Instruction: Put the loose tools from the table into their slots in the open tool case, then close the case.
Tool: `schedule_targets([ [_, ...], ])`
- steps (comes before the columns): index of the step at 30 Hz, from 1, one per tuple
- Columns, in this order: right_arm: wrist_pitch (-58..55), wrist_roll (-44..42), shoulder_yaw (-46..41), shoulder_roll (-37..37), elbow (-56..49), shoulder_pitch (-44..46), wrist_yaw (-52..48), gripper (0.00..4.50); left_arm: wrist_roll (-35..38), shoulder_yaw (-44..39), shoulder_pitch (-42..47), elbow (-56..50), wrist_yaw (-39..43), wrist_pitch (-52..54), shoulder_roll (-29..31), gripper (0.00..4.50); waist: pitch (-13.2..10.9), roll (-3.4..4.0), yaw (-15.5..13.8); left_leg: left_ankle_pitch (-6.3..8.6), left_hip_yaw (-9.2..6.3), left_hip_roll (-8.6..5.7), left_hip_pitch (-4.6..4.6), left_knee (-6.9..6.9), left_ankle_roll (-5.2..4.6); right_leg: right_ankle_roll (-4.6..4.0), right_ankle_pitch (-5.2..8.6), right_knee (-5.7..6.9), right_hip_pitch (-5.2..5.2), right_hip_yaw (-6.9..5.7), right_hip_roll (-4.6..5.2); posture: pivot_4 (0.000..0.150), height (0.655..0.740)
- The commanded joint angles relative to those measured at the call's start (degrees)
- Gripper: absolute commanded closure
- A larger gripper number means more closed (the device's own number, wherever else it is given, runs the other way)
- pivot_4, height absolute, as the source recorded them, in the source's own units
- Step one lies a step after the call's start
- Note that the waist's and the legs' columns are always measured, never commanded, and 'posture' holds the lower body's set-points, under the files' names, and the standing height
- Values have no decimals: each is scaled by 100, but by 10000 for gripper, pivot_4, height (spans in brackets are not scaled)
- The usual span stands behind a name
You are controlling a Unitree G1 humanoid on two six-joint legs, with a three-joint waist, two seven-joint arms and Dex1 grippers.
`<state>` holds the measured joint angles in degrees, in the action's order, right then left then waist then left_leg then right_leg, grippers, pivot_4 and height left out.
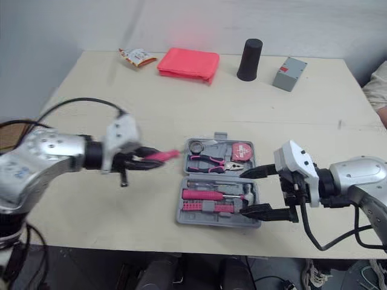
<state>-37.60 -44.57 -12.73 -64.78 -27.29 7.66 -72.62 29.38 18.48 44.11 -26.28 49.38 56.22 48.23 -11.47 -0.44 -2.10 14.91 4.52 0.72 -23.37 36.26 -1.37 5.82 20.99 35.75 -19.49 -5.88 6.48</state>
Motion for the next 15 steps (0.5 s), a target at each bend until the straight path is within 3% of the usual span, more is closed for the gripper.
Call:
schedule_targets([
  [1, 60, 112, -547, -118, -106, -455, -122, 0, -185, 893, 304, -191, 45, 355, -500, 39635, -3, -5, 48, 0, 0, 1, 0, -2, -1, 0, 0, 0, -1, 1, 0, 1500, 7361],
  [8, -185, 66, -1210, -209, -465, -1295, -234, 0, -120, 1723, 435, -711, -237, 1572, -981, 39635, -9, -12, 62, -18, -10, 16, 7, 1, 9, -3, 2, 8, -2, 4, 2, 1500, 7361],
  [15, -267, -1, -1445, -104, -653, -1502, -113, 0, -573, 2139, 229, -874, -659, 1491, -957, 39635, -9, -12, 41, -20, -24, 14, 8, 17, 8, -5, 3, 3, 9, 7, 9, 1500, 7361],
])
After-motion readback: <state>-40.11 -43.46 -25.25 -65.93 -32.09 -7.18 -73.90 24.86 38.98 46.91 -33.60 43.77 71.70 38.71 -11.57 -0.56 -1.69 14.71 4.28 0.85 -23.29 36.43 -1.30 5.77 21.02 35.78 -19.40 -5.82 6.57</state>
